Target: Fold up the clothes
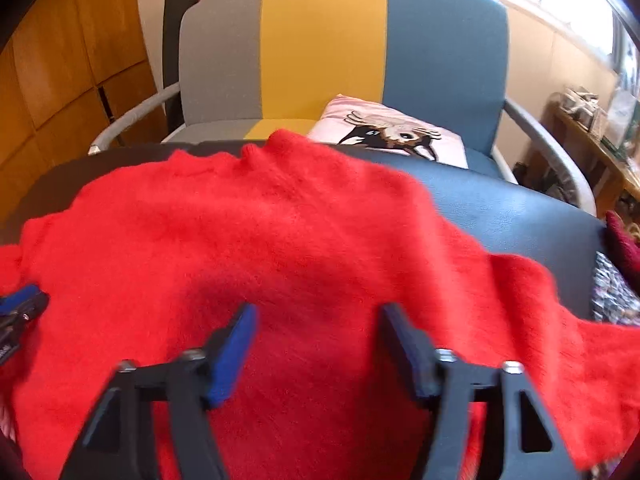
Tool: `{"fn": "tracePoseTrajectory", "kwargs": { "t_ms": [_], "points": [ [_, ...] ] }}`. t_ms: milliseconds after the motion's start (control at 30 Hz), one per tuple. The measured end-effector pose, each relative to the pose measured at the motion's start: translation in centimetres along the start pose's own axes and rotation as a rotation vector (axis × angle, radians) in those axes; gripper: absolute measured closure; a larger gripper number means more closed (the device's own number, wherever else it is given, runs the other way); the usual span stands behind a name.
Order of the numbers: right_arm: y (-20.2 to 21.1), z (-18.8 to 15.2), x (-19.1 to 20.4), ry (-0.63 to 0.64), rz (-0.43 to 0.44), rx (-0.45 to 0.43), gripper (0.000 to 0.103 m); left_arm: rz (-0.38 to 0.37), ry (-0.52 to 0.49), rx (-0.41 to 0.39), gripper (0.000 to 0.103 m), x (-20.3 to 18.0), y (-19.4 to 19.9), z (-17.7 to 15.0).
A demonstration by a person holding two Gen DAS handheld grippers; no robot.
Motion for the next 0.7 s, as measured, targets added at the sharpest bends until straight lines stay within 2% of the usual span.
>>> {"fn": "tracePoseTrajectory", "kwargs": {
  "t_ms": [67,233,333,467,600,700],
  "points": [
    [4.0,-1.2,-0.8,-0.085,0.098,-0.040,0.036,-0.058,0.067,-0.024,0.071,1.5,2.3,-1.6],
    [11.0,-7.5,-6.0,-0.189,0.099,0.003,0.035,-0.097,0.180,-0.033,0.071,4.7,6.0,-7.2],
    [13.5,-11.5,-8.0,-0.240,0.132,0.073,0.037,-0.072,0.184,-0.034,0.071,5.7,6.9,-9.5],
    [13.9,-15.5,-6.7,-0.228,0.215,0.194,0.056,-0.083,0.199,-0.055,0.071,6.1,7.8,-10.6],
    [14.4,-18.3,-4.0,-0.210,0.270,0.229,0.057,-0.132,0.204,-0.032,0.071,5.7,8.6,-11.3],
    [14.6,-19.5,-2.4,-0.197,0.302,0.240,0.057,-0.109,0.164,-0.007,0.071,5.3,9.4,-12.2]
  ]
}}
Point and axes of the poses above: each gripper's, at about its wrist camera, not at the fingertips, and y roughly against the way its jaws point, x to its left, z to its top, the point moved 8 cm from there along -y, roughly the way its jaws point, and after that the axes turned 4 degrees about -z, right-handed, at the moved point
